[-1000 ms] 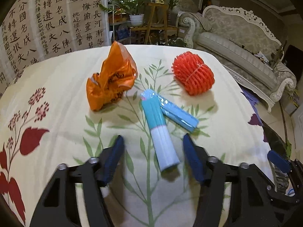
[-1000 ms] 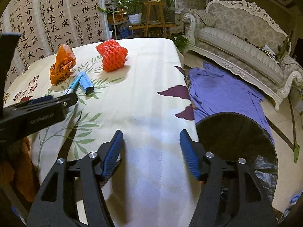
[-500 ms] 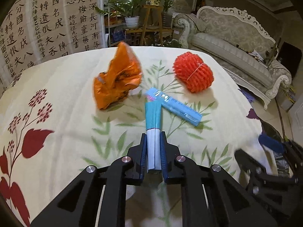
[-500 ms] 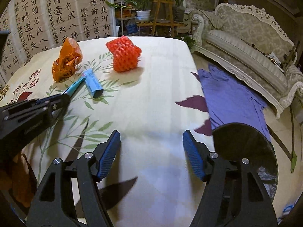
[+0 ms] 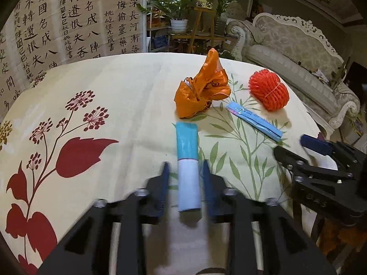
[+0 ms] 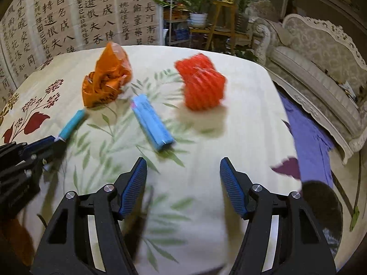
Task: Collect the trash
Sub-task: 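Grasp the light blue marker with the left gripper while the right gripper grasps the blue marker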
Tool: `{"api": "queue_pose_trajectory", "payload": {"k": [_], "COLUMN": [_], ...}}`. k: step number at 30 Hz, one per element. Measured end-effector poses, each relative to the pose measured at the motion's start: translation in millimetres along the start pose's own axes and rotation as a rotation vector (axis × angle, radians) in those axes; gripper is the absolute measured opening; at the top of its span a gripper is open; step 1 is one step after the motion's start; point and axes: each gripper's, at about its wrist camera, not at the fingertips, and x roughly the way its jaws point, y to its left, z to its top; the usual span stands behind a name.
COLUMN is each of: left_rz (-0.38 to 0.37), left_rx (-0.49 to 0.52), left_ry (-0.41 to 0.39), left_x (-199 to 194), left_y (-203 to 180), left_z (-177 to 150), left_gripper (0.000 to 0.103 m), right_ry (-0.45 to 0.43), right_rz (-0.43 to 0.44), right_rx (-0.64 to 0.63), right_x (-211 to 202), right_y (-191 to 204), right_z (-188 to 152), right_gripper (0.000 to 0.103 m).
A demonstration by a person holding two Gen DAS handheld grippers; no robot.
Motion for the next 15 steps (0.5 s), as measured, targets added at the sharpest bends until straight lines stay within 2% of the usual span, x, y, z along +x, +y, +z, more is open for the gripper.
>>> {"api": "queue_pose_trajectory", "payload": {"k": [2,9,13,15], "left_rz": [-0.005,-0.03,-0.02,-0.015], "left_rx": [-0.01,-0.04,-0.031,-0.017], "left_ry": [0.001,-0.007,-0.011,-0.01], "left_x": [2,5,4,3], "left_y": [1,8,8,6], "left_z": [2,7,5,3], "left_gripper": [0.053,0.053,0.043,0.037], "right_ry": [-0.001,-0.001,0.004,0.002], "right_rz": [0.006,0.021,0.031,0.037], "right_rx": [-0.013,-0.039,-0.027,-0.036], "right_x": [3,15,21,22], "right_y": [6,18,18,21], "right_z": [5,21,28,29], "right_gripper": [0.055,0.051,0.05,0.043]}}
